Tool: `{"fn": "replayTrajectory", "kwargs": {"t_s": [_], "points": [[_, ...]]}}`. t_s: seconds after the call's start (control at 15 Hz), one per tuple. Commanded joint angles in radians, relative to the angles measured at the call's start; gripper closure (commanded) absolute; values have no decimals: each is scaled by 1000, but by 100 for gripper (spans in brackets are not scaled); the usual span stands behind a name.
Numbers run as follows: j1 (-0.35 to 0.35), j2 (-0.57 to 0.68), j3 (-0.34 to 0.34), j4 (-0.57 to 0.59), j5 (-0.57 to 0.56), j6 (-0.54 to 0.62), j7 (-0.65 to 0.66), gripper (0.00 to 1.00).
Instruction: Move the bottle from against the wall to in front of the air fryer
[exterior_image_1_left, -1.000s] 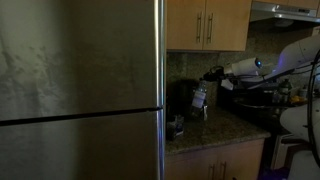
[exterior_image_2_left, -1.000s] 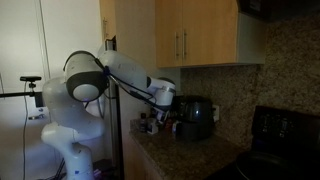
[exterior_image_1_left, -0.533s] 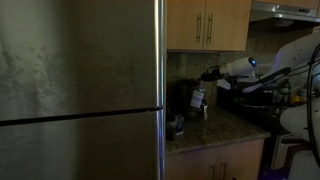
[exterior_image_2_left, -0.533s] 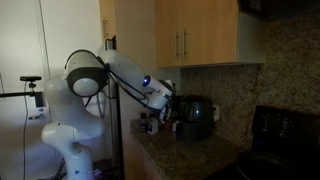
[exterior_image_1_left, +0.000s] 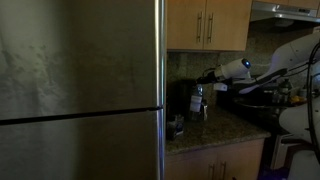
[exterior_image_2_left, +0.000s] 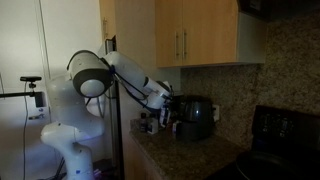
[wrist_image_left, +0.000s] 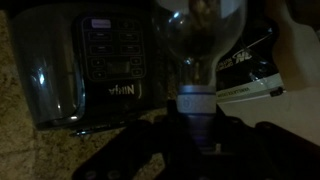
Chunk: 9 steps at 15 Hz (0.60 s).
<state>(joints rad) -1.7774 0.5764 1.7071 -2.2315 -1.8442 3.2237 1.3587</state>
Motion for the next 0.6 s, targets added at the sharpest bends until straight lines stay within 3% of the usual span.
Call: {"fn": "replayTrajectory", "kwargs": {"t_s": [0.0, 0.27, 0.33, 0.4, 0.47, 0.53], "points": [[61, 136, 28, 54, -144, -84, 20, 94], [149, 289, 25, 70, -384, -254, 142, 94], [156, 299, 20, 61, -417, -273, 166, 94], [169, 382, 24, 29, -383, -342, 74, 94], [175, 405, 24, 21, -395, -372, 94, 94], [159, 353, 15, 10, -322, -354, 40, 78]]}}
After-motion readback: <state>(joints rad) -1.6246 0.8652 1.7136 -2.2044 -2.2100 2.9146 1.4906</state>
